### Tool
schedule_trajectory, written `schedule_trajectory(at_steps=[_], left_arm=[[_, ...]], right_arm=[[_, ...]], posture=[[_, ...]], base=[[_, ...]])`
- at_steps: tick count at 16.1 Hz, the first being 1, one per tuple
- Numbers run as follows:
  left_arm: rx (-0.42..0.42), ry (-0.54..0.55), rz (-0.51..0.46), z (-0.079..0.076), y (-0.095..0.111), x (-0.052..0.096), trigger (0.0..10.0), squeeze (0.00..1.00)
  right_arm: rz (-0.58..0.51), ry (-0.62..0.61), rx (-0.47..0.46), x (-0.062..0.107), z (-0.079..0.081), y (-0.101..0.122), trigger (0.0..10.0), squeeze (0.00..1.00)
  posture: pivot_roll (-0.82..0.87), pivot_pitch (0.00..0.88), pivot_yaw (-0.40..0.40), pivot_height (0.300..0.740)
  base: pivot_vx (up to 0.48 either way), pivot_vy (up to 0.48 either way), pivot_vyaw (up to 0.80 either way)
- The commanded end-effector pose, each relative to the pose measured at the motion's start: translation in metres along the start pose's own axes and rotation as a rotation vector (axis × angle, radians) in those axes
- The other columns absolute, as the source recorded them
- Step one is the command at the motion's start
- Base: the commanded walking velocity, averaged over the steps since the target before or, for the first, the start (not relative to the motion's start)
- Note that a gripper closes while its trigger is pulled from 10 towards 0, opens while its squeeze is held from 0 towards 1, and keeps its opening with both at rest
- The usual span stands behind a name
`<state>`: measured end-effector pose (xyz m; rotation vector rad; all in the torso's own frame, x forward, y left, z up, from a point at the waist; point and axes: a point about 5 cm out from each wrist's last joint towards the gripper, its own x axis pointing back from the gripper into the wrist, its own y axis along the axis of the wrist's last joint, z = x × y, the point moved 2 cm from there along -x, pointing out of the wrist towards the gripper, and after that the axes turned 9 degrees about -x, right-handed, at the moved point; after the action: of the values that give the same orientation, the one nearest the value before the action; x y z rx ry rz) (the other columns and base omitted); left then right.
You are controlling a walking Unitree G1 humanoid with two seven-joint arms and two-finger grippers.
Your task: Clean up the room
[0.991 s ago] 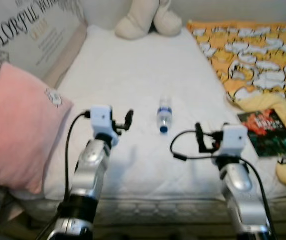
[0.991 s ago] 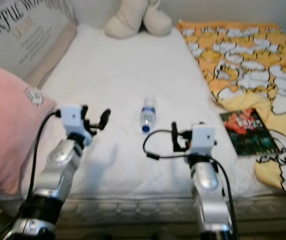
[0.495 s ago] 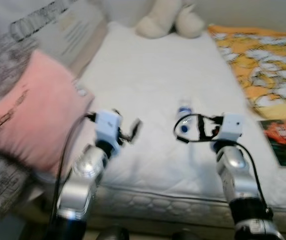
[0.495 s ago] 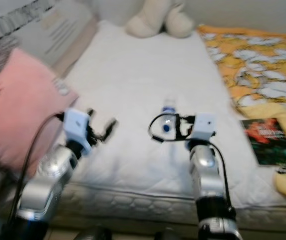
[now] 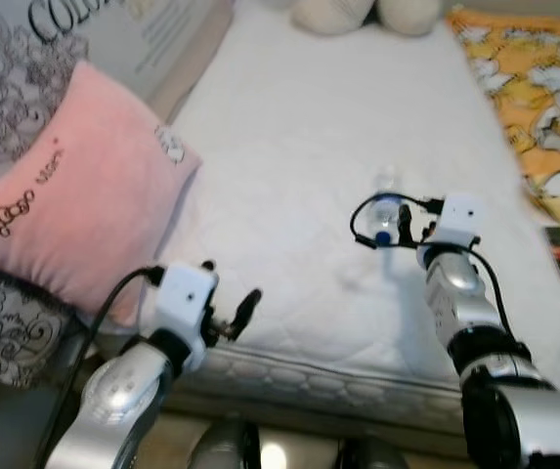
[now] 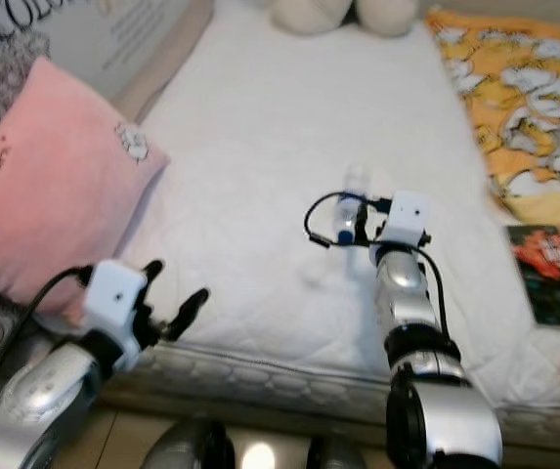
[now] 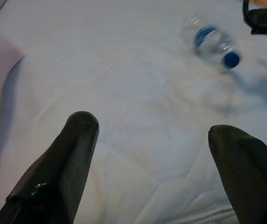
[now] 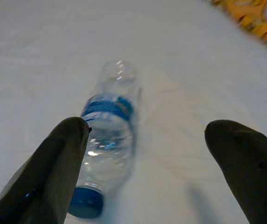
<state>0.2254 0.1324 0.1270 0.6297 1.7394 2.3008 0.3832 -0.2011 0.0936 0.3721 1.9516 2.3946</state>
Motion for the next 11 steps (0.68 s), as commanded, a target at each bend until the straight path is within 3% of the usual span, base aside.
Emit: schedule_trajectory(at_steps=[1,4,6,7,9,10,11], left_arm=[[-0.005,0.025,0.008,0.003,0.003,0.009,10.0,0.00],[0.020,0.050,0.070,-0.004,0.002,0.034,10.0,0.00],[0.026,0.057,0.077,-0.005,0.002,0.038,10.0,0.00],[0.025,0.076,0.097,-0.003,0.002,0.046,10.0,0.00],[0.033,0.084,0.104,-0.002,0.002,0.048,10.0,0.00],[0.034,0.069,0.109,-0.006,0.002,0.048,10.0,0.00],[0.037,0.062,0.114,-0.008,0.003,0.047,10.0,0.00]], right_arm=[[0.021,0.007,0.000,-0.001,0.002,-0.003,10.0,0.00],[0.067,0.015,-0.030,-0.005,0.015,-0.004,10.0,0.00],[0.088,0.001,-0.053,-0.005,0.014,-0.007,10.0,0.00],[0.146,-0.027,-0.110,-0.003,0.015,-0.016,10.0,0.00],[0.153,-0.027,-0.100,-0.003,0.016,-0.017,10.0,0.00],[0.179,-0.037,-0.153,-0.003,0.018,-0.020,0.0,0.00],[0.202,-0.045,-0.214,-0.002,0.020,-0.023,0.0,0.00]], posture=[[0.37,0.235,0.014,0.699],[0.42,0.292,0.010,0.699],[0.43,0.299,0.013,0.699],[0.44,0.320,0.025,0.699],[0.44,0.320,0.025,0.699],[0.43,0.324,0.031,0.699],[0.43,0.324,0.031,0.699]], base=[[0.000,0.000,0.00],[0.000,0.000,0.00],[0.000,0.000,0.00],[0.000,0.000,0.00],[0.000,0.000,0.00],[0.000,0.000,0.00],[0.000,0.000,0.00]])
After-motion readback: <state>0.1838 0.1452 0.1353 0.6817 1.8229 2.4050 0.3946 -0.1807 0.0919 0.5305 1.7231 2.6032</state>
